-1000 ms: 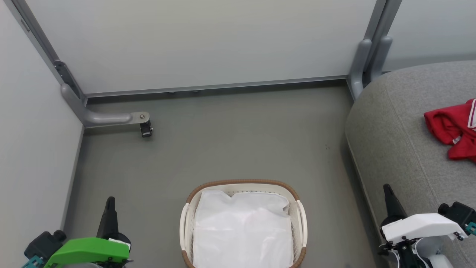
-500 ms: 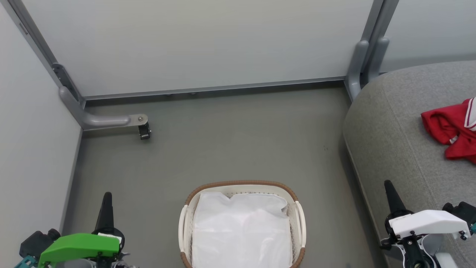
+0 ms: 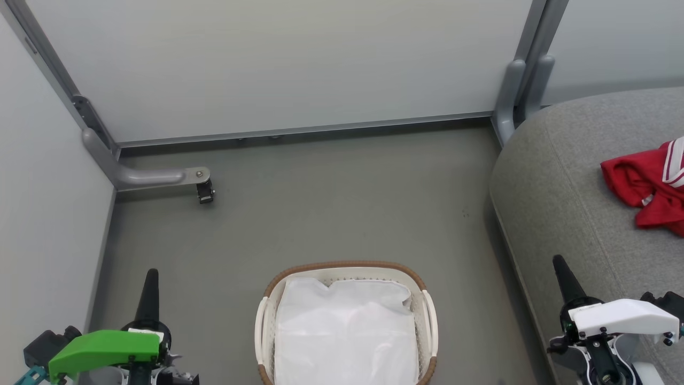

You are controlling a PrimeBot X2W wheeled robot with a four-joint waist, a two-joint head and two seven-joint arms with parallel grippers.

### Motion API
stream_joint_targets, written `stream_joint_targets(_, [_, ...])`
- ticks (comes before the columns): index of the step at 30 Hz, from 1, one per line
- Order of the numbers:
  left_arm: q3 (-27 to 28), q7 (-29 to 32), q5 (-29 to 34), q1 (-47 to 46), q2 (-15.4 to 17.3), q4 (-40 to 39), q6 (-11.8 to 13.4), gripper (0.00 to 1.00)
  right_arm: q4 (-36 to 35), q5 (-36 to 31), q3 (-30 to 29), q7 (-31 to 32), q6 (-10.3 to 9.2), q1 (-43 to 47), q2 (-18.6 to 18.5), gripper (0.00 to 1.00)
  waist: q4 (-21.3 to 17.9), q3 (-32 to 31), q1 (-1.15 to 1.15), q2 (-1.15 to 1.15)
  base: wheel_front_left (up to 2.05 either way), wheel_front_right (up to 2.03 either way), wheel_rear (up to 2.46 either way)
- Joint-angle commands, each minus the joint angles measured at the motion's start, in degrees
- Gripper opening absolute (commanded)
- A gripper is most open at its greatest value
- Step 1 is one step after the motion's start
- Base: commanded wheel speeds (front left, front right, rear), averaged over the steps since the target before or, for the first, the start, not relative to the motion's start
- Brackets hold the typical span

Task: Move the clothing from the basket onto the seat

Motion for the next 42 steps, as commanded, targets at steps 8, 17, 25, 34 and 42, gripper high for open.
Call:
stream_joint_targets(8, [0.88, 1.34, -4.82, -1.73, 0.28, -0.7, -0.14, 0.0, -1.17, 5.14, -0.57, 1.34, -0.04, -0.98, -0.35, 0.0, -0.26, -0.22, 0.0, 0.0, 0.0, 0.0, 0.0])
stream_joint_targets(17, [1.36, 2.53, -8.78, -2.29, 0.2, -1.01, -0.16, 0.0, -1.65, 9.41, -0.86, 2.44, -0.04, -1.08, -0.39, 0.0, -0.54, -0.45, 0.0, 0.0, 0.0, 0.0, 0.0])
stream_joint_targets(25, [1.87, 3.49, -11.99, -2.55, 0.12, -1.29, -0.17, 0.0, -2.09, 12.93, -1.08, 3.36, -0.04, -1.08, -0.42, 0.0, -0.78, -0.65, 0.0, 0.0, 0.0, 0.0, 0.0])
stream_joint_targets(34, [2.45, 4.54, -15.45, -2.79, 0.02, -1.48, -0.18, 0.0, -2.52, 16.72, -1.34, 4.29, -0.04, -1.1, -0.45, 0.0, -1.05, -0.88, 0.0, 0.0, 0.0, 0.0, 0.0])
stream_joint_targets(42, [2.83, 5.39, -18.28, -3.24, -0.08, -1.63, -0.2, 0.0, -2.9, 19.81, -1.55, 5.11, -0.04, -1.07, -0.48, 0.0, -1.29, -1.08, 0.0, 0.0, 0.0, 0.0, 0.0])
